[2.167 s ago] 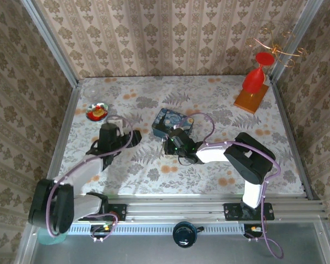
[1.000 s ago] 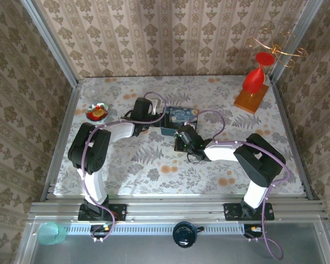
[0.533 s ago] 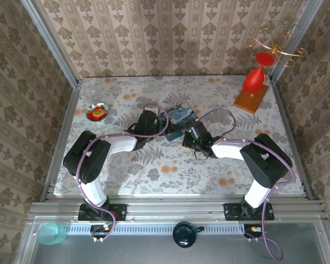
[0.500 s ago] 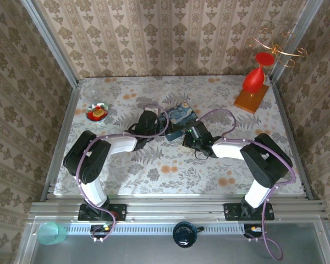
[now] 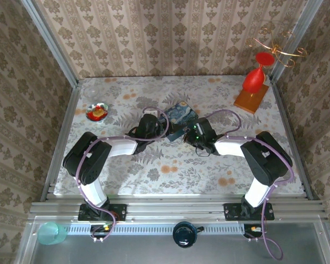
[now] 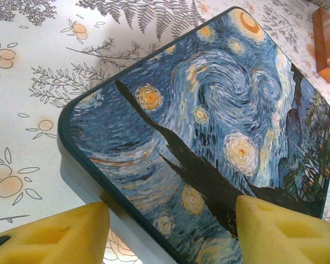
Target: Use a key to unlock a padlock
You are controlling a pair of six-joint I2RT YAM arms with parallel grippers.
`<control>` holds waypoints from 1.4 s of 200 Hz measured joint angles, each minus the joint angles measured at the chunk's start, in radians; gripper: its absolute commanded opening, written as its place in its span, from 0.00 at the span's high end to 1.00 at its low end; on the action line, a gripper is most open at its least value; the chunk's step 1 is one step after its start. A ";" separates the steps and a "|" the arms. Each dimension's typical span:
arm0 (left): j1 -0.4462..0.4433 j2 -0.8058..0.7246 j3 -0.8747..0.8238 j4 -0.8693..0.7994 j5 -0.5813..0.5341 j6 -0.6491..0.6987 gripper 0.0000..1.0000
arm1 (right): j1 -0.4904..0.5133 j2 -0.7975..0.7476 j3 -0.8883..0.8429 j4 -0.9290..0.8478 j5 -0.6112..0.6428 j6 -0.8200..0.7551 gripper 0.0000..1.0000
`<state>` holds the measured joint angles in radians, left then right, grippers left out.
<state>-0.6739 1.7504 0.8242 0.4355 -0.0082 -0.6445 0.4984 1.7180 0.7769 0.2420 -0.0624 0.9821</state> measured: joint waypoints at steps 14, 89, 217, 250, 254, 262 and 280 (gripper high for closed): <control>-0.001 -0.001 0.000 -0.001 0.000 -0.007 0.39 | -0.007 0.003 0.000 0.009 -0.008 0.025 1.00; -0.013 -0.034 -0.013 -0.043 -0.011 -0.018 0.38 | -0.038 0.043 0.035 0.021 -0.021 0.150 1.00; 0.008 -0.043 -0.026 -0.042 0.012 -0.023 0.37 | -0.034 0.020 0.071 -0.063 0.000 0.174 1.00; 0.009 -0.050 -0.026 -0.050 0.011 -0.023 0.37 | -0.034 0.020 0.074 -0.067 -0.011 0.186 1.00; 0.010 -0.052 -0.026 -0.055 0.011 -0.022 0.36 | -0.034 0.020 0.074 -0.068 -0.010 0.185 1.00; 0.014 -0.058 -0.026 -0.066 0.013 -0.022 0.36 | -0.034 0.019 0.074 -0.069 -0.009 0.185 1.00; 0.026 -0.071 -0.026 -0.090 0.020 -0.021 0.36 | -0.040 0.008 0.074 -0.080 -0.010 0.176 1.00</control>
<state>-0.6479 1.6798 0.7979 0.3450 0.0116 -0.6655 0.4587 1.7256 0.8509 0.1619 -0.0727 1.1580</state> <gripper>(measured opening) 0.636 0.075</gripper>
